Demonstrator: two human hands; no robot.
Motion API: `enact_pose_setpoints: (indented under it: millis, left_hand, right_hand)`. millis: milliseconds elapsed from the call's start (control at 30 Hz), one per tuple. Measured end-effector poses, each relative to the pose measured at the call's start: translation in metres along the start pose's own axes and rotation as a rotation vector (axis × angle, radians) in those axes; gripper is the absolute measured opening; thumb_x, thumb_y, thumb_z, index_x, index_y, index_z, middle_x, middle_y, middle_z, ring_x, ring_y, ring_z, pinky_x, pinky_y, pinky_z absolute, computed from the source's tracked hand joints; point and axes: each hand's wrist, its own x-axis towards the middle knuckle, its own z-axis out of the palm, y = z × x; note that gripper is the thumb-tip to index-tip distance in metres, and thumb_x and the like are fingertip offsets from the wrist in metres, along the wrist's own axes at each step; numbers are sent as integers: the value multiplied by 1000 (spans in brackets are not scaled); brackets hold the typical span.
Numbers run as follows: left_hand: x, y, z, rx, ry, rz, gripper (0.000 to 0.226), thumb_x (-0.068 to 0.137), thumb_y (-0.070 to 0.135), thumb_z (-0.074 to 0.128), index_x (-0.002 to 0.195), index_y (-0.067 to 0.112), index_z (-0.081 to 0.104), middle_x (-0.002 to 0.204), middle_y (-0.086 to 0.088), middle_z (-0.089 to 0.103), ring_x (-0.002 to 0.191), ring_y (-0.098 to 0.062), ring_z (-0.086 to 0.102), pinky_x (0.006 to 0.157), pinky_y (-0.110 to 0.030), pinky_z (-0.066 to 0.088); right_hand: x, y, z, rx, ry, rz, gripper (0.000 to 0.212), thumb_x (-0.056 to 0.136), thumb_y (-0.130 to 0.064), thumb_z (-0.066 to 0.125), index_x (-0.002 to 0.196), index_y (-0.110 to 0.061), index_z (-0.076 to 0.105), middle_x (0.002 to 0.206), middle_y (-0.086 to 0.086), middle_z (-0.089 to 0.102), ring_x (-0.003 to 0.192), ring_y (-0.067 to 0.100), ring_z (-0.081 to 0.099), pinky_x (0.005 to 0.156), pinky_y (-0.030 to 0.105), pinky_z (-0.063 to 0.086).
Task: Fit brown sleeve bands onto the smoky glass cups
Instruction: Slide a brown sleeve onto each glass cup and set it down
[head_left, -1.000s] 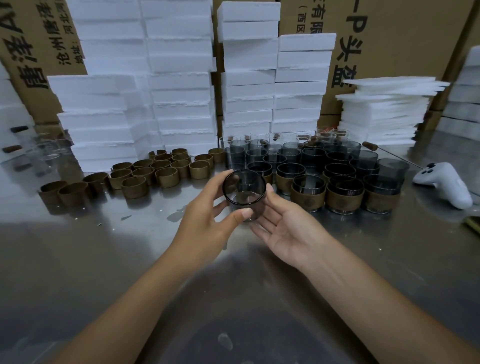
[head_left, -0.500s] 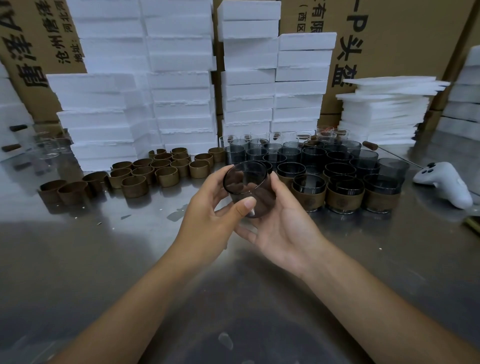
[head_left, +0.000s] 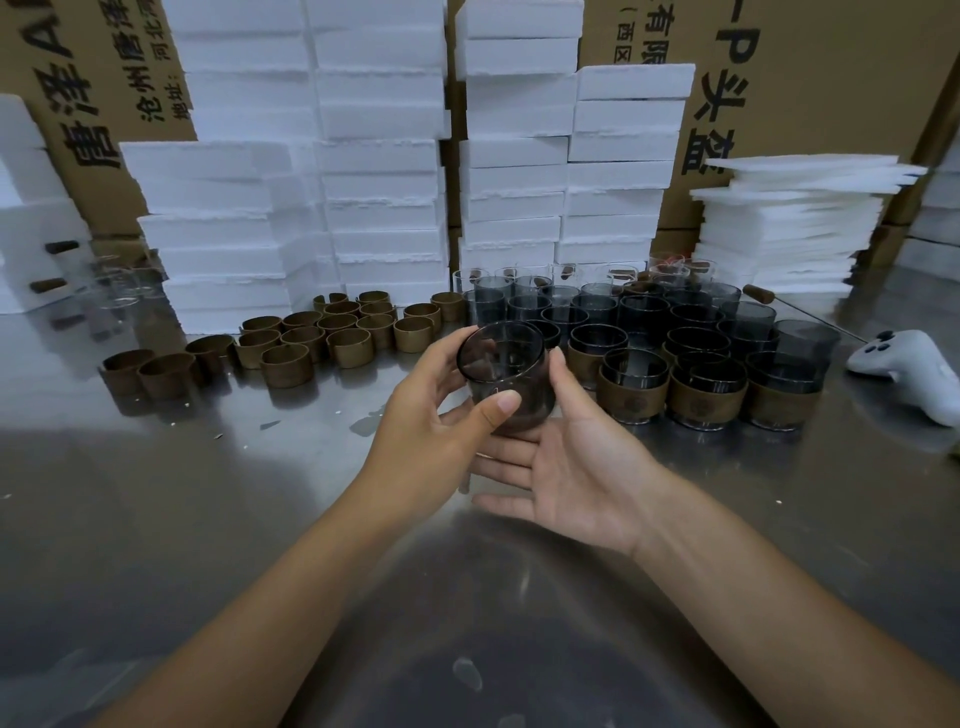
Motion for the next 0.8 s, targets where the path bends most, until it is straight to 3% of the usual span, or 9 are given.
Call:
enact_pose_setpoints:
  millis: [167,367,533,667,800]
  left_hand:
    - [0,-3,-2,17,8,-7,44,82,0,67,109,33,54,104,18,65,104,8,59,78,-7,46]
    - [1,-6,-2,24,3,-5,46,81,-3,68,107,34,55,98,20,67,101,10,60,78,-4,45]
    - [1,-7,-2,25,-10,-15,47,81,-3,68,111,30,55,106,15,65,104,9,59,80,-5,44]
    - [0,-7,-1,33,-15,-25,46,82,-2,67,119,23,53,111,11,64,106,7,59,81,-4,44]
    - [0,-5,-1,39,-13,-36,45,83,2,68,121,20,54,111,11,65,107,6,59,80,-5,44]
  right_hand:
    - [-2,-3,-2,-22,89,54,84,81,-74,36,111,-1,64,106,17,72,80,23,74,60,34,60]
    - [-2,-6,-5,-53,172,25,76,81,-68,44,106,0,65,103,17,72,77,21,72,55,29,59]
    - [0,-5,-6,-91,258,-61,60,85,-61,47,106,-9,67,92,8,75,80,13,71,61,28,57]
    - [1,-3,-9,-89,289,-116,51,88,-57,49,109,-14,68,95,3,76,92,11,68,87,35,45]
    - [4,-1,-7,-14,304,-187,38,88,-51,55,99,-18,69,88,-2,76,87,8,67,85,34,44]
